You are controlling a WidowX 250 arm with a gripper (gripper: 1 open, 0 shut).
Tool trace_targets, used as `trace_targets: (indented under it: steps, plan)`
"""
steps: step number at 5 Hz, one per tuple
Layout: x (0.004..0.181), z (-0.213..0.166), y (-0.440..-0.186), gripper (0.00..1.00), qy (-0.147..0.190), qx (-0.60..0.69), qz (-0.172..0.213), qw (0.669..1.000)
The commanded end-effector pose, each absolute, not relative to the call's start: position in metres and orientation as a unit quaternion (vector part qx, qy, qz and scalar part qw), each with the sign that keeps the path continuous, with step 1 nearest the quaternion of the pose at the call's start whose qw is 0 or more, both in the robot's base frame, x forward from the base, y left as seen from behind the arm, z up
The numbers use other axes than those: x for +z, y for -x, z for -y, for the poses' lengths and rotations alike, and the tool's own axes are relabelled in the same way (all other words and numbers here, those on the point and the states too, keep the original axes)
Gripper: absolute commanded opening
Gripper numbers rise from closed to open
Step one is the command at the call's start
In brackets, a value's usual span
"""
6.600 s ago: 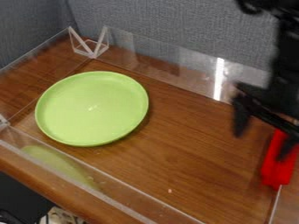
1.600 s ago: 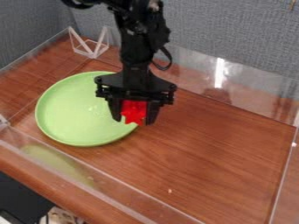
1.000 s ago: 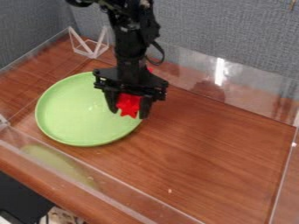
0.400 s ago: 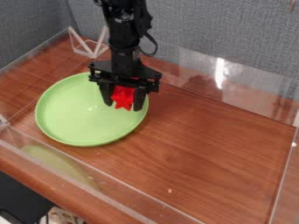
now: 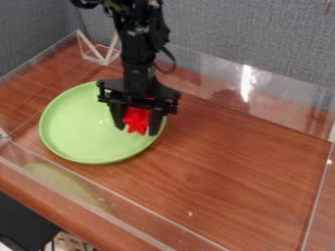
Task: Put the red object on the green plate
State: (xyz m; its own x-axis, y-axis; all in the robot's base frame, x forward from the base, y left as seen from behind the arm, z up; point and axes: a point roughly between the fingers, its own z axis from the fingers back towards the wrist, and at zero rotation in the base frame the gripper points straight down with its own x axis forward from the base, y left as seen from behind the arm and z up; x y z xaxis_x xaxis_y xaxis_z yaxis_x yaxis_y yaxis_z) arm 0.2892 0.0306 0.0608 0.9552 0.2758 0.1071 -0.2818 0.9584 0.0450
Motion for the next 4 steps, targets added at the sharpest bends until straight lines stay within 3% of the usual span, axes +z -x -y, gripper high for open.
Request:
trace_targets:
  steps: [1,2,4]
  plan:
    - [0.077,-0.027,-0.306,0.00,-0.026,0.152,0.076,0.985]
    - [0.075,-0.022,-0.316,0.00,-0.026,0.159,0.074,0.984]
    - [0.122,-0.061,-0.292,0.00,-0.009,0.169,0.105,0.980]
